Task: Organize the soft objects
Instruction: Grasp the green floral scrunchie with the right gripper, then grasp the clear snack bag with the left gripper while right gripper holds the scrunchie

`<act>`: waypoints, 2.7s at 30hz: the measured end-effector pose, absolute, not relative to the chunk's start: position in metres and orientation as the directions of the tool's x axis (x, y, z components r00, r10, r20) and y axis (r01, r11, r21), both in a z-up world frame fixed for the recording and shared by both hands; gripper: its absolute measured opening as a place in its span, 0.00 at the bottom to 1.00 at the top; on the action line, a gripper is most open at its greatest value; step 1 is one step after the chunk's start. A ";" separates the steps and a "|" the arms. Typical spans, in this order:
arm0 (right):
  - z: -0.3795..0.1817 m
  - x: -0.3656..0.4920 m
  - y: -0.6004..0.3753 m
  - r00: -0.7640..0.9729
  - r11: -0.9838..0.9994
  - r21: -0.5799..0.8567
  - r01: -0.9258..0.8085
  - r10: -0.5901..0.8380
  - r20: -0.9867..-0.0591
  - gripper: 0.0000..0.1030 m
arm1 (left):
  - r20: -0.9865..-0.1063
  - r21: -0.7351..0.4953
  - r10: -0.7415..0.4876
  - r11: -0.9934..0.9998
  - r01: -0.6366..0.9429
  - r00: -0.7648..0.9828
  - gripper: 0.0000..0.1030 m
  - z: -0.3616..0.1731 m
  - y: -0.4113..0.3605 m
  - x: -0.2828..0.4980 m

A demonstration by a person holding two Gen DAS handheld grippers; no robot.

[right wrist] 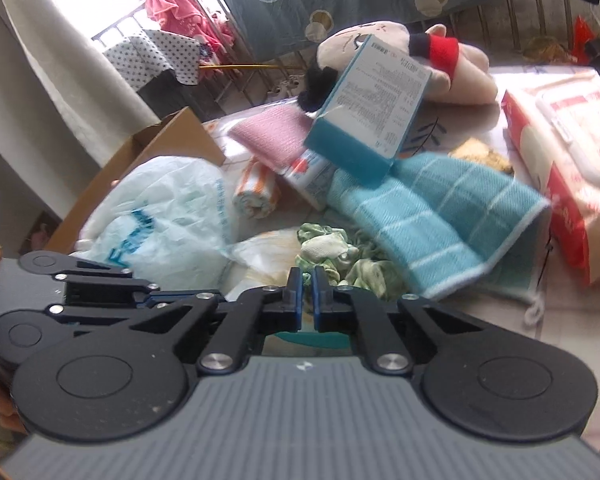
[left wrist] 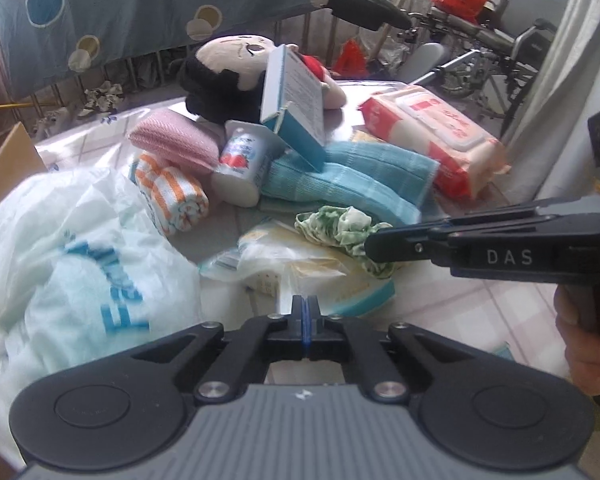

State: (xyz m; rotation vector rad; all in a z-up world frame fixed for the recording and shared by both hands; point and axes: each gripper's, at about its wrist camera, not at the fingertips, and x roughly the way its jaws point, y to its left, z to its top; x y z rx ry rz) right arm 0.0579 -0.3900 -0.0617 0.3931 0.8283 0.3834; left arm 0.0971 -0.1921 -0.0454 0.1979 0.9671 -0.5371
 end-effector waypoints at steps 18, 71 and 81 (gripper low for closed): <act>-0.056 -0.037 -0.389 0.672 0.887 0.441 -0.141 0.412 -0.615 0.06 | -0.772 -0.164 -0.427 0.849 0.502 0.471 0.54 -0.044 -0.171 0.057; -0.108 -0.020 -0.443 0.705 0.682 0.731 -0.012 0.525 -0.478 0.63 | -0.891 -0.185 -0.330 0.891 0.415 0.312 0.59 -0.087 -0.209 0.077; -0.114 -0.006 -0.451 0.742 0.751 0.642 0.157 0.339 -0.578 0.61 | -0.875 -0.201 -0.347 0.895 0.398 0.337 0.48 -0.088 -0.206 0.077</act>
